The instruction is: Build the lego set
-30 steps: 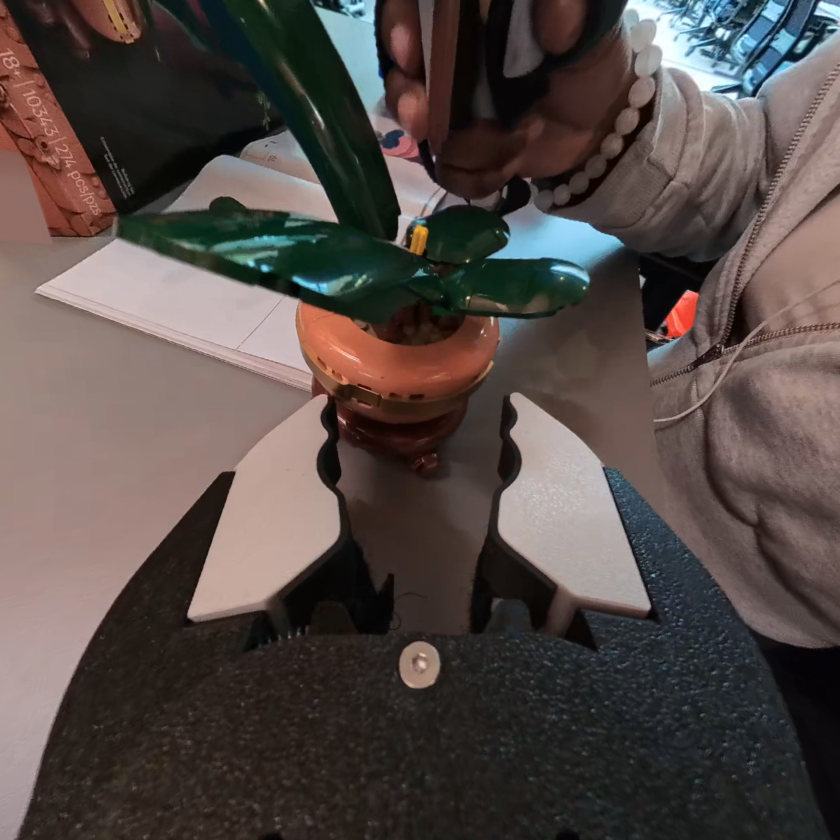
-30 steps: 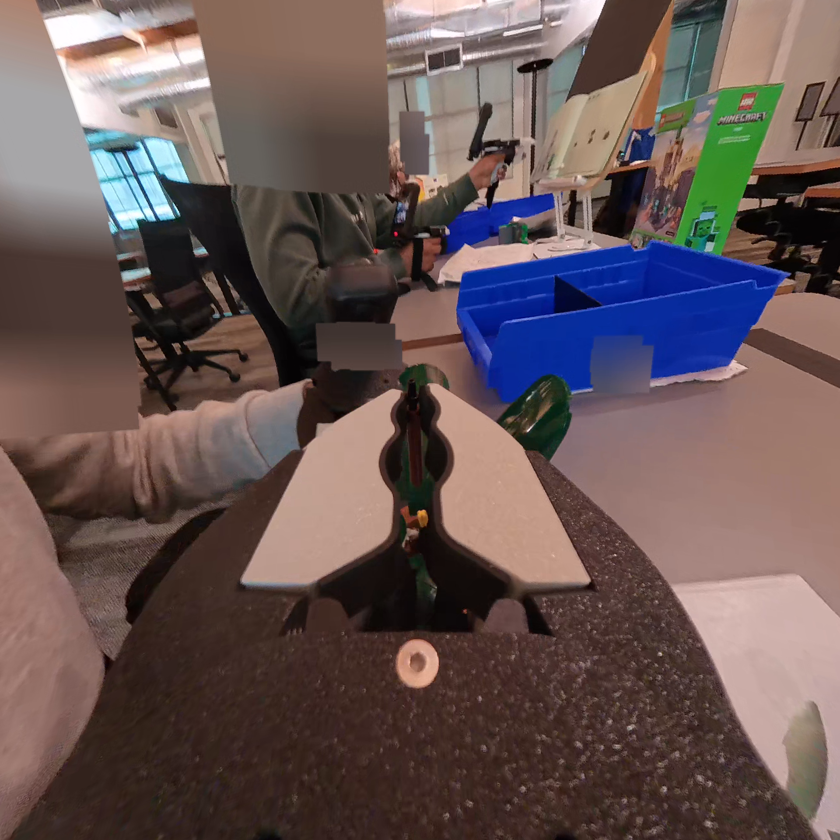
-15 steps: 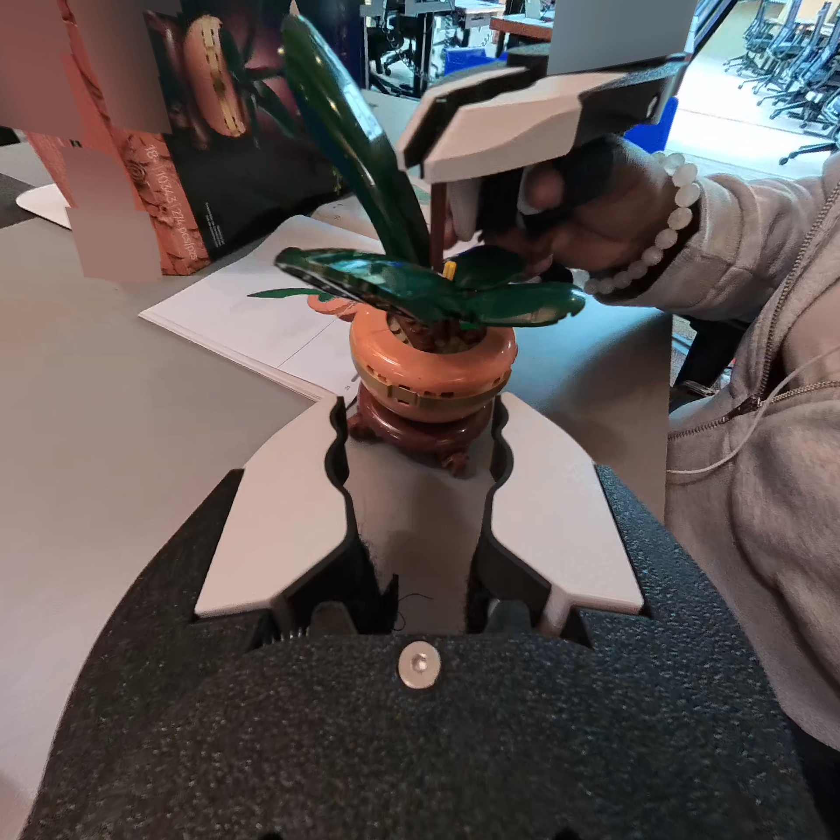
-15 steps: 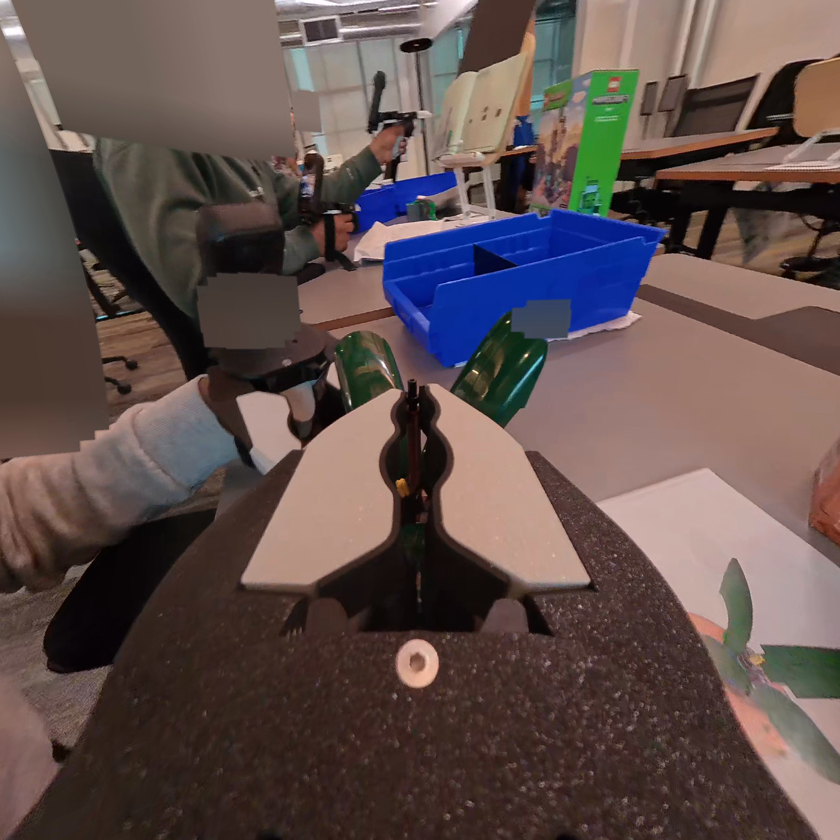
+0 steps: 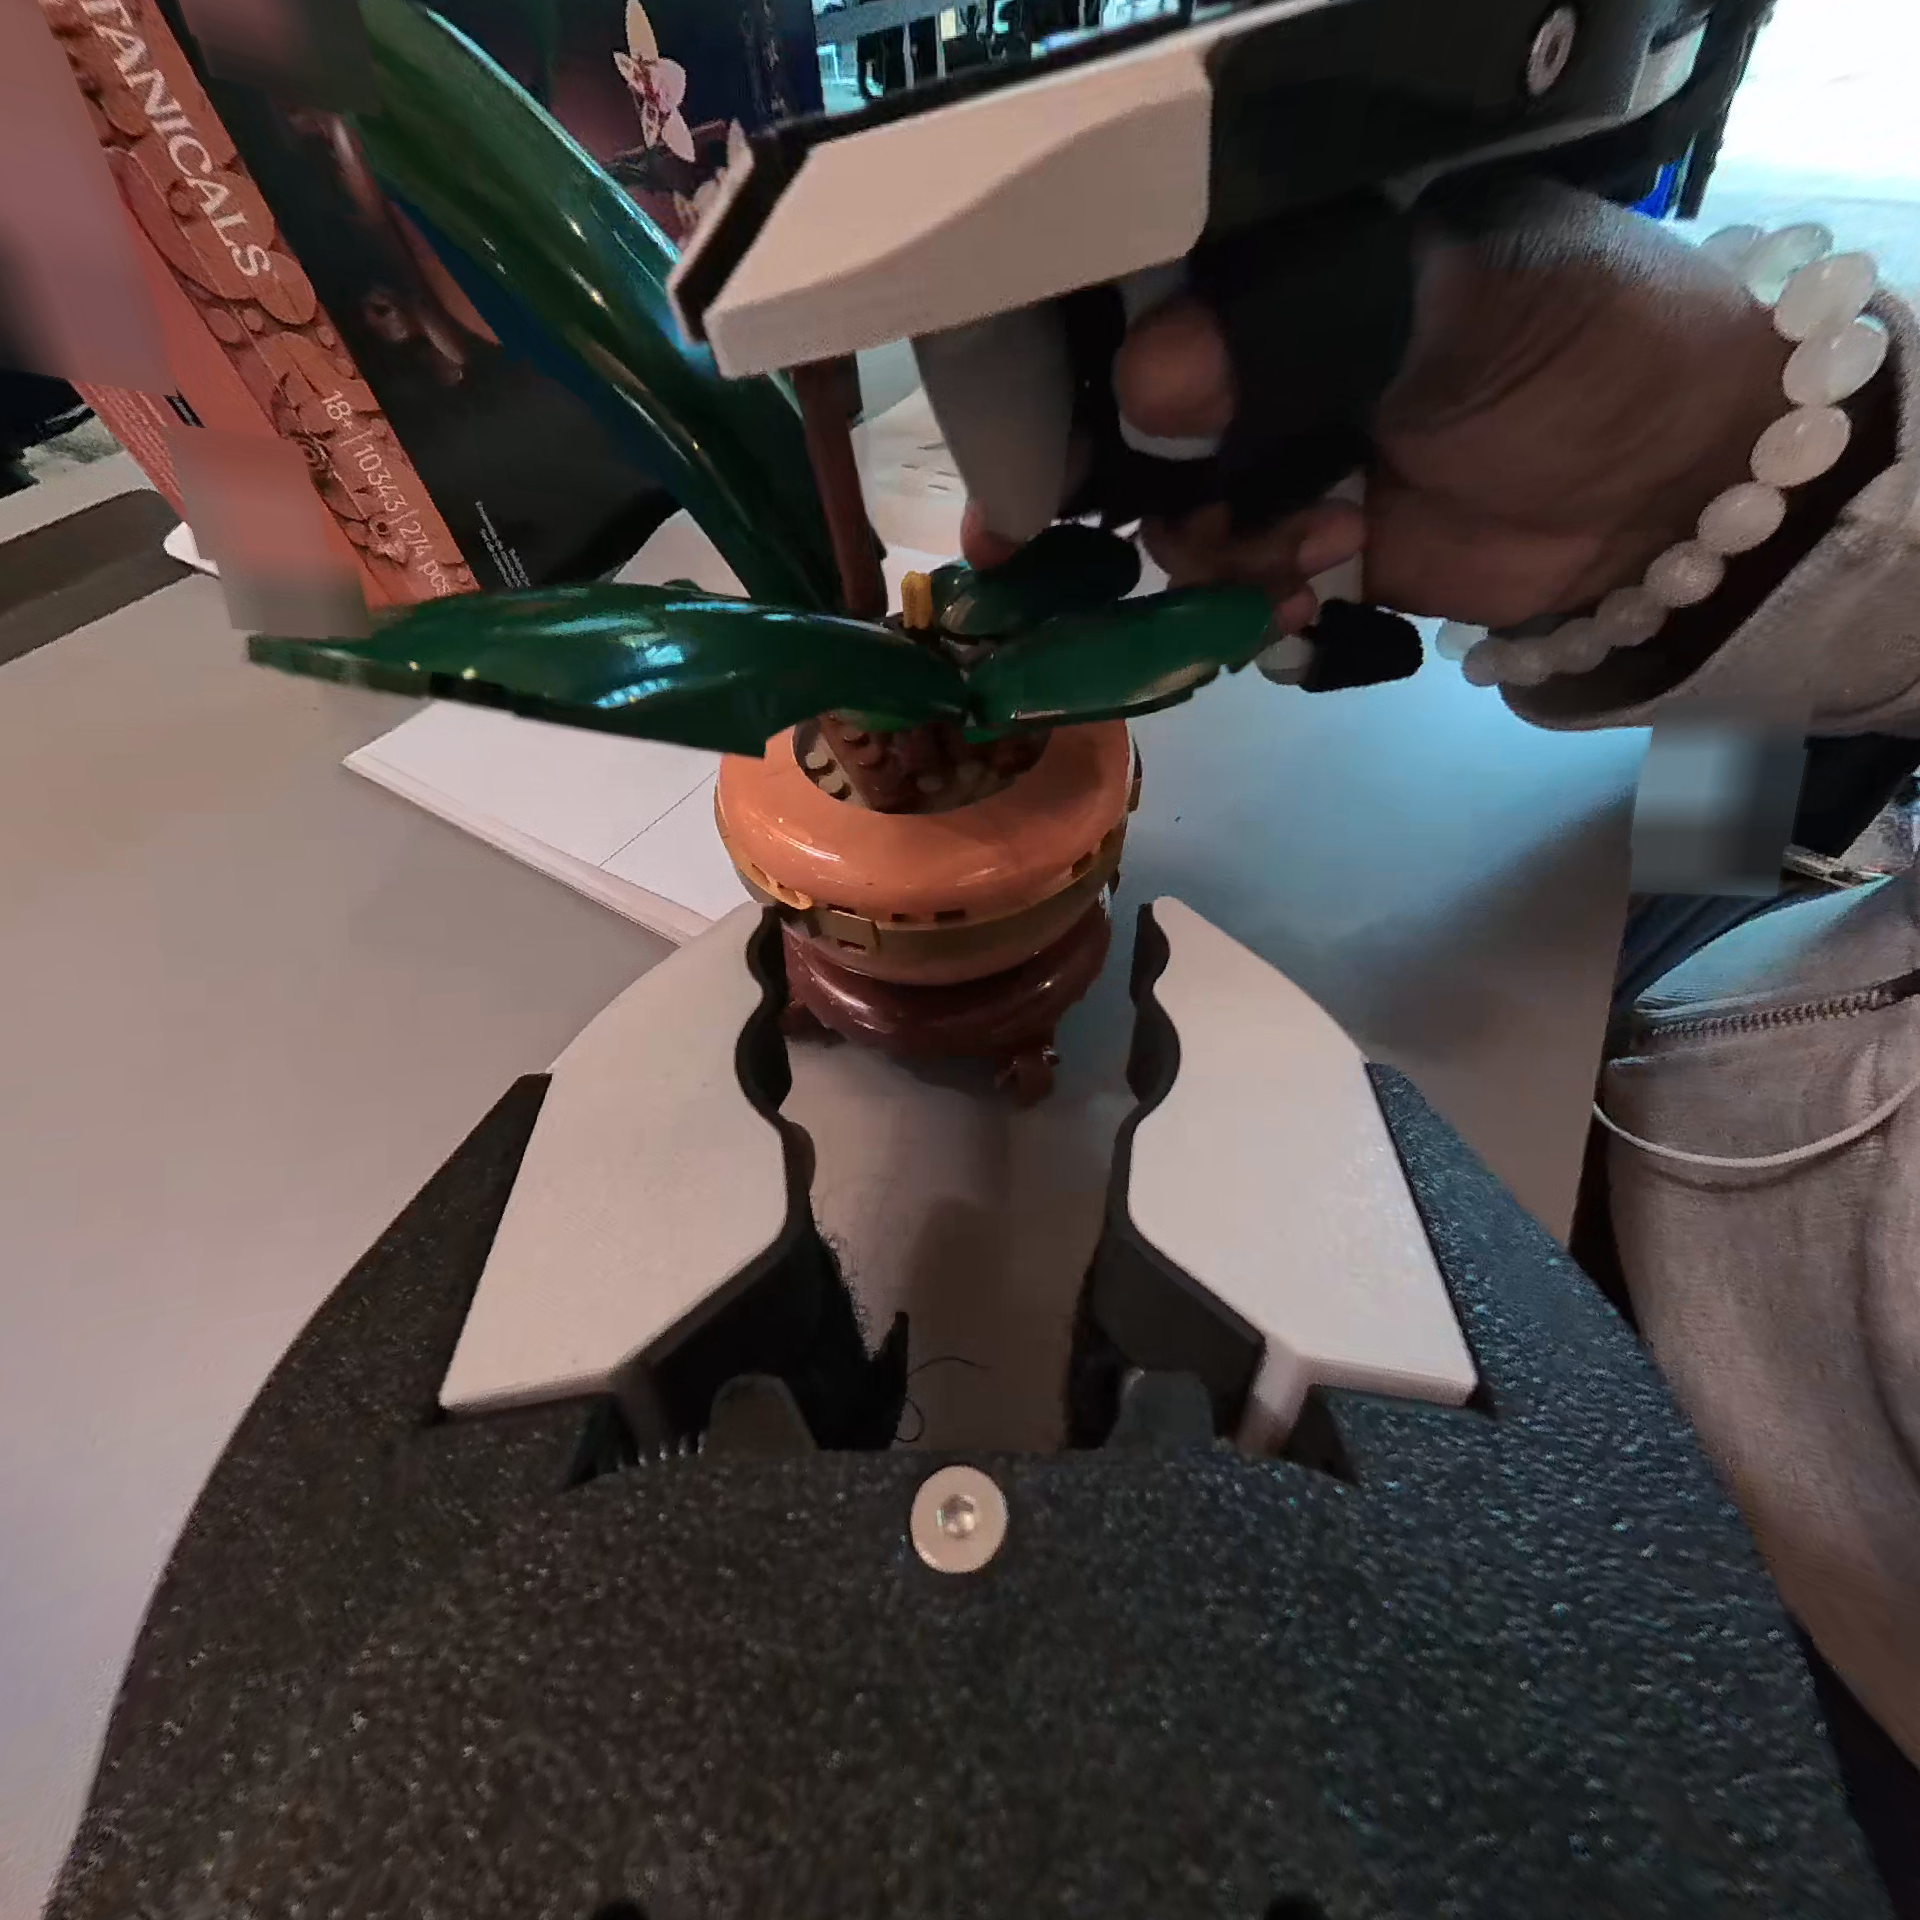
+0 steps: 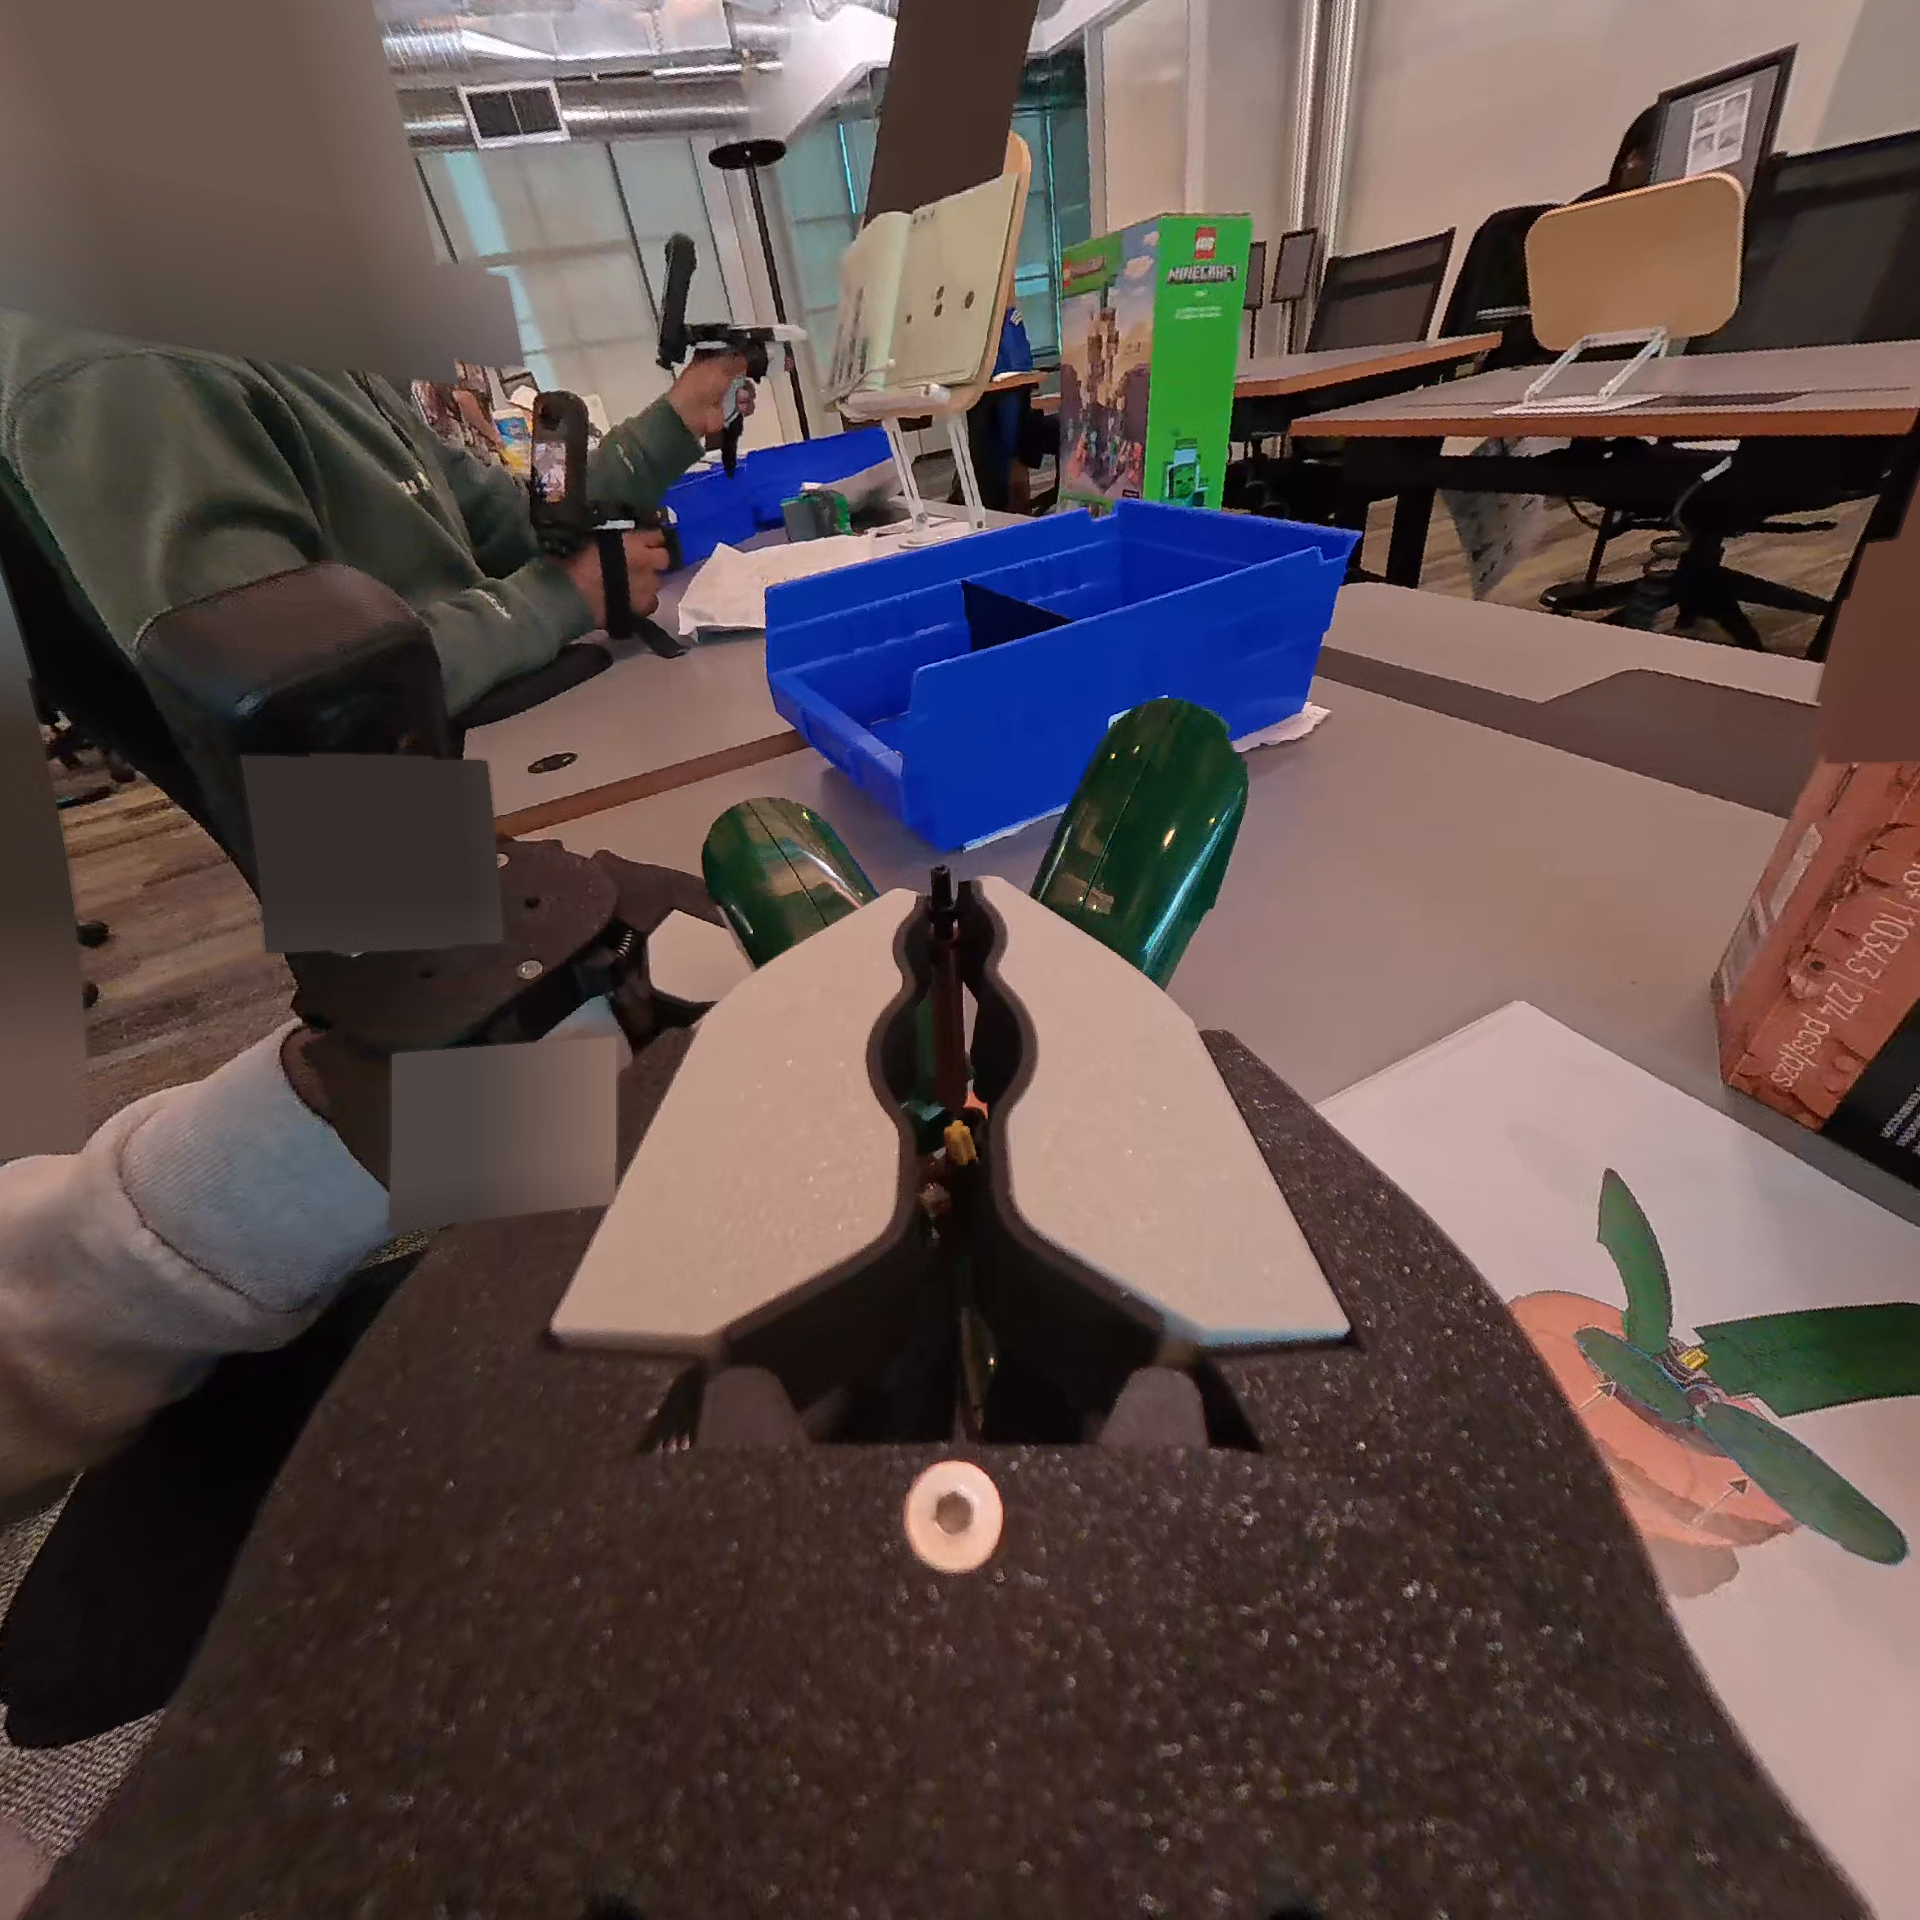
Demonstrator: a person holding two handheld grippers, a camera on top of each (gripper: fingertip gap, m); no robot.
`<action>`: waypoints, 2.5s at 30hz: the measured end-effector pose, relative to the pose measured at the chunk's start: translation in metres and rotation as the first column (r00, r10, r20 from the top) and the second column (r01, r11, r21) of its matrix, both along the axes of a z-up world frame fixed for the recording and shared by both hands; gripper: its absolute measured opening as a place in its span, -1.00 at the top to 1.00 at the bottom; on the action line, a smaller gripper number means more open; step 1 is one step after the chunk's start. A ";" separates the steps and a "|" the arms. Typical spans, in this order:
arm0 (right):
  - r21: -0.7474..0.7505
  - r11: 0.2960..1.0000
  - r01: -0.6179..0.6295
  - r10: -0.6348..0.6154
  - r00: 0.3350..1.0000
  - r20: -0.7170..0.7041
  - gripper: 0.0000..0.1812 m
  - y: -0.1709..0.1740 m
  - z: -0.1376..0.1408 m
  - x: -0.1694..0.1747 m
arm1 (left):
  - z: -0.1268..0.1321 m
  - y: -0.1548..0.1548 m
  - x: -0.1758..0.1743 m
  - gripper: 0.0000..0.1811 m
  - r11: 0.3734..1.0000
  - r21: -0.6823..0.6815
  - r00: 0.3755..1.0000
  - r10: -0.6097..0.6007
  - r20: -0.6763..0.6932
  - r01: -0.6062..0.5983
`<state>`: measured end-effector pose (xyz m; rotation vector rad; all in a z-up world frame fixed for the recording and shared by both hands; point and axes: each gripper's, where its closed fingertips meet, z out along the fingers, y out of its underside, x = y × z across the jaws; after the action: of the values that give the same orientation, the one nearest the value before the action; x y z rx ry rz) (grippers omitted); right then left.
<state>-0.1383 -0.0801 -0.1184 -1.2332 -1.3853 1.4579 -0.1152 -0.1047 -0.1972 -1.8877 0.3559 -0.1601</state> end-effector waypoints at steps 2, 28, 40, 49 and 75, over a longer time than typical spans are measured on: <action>0.009 1.000 0.009 -0.009 1.000 -0.006 0.95 0.001 0.000 0.001 | 0.002 -0.001 0.001 0.32 1.000 0.010 1.000 0.001 0.010 -0.001; 0.230 0.973 -0.028 0.005 0.995 0.100 0.95 -0.007 -0.010 -0.002 | 0.002 -0.001 0.001 0.32 1.000 0.016 1.000 -0.007 0.013 0.007; 0.186 0.979 -0.080 0.046 0.983 0.180 0.95 -0.003 -0.011 0.000 | 0.003 0.000 0.000 0.34 1.000 0.029 1.000 0.006 0.004 -0.006; 0.182 0.966 -0.187 0.136 0.956 0.258 0.95 -0.007 -0.014 0.001 | 0.007 0.002 -0.001 0.37 0.998 0.058 1.000 0.000 0.016 -0.001; 0.173 0.963 -0.206 0.140 0.932 0.334 0.96 -0.004 -0.017 0.006 | 0.007 0.006 -0.002 0.42 0.997 0.083 1.000 0.002 -0.018 -0.001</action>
<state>-0.1327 -0.0846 -0.1351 -1.2762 -1.8564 1.2260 -0.1167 -0.0987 -0.1897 -1.8087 0.3685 -0.1251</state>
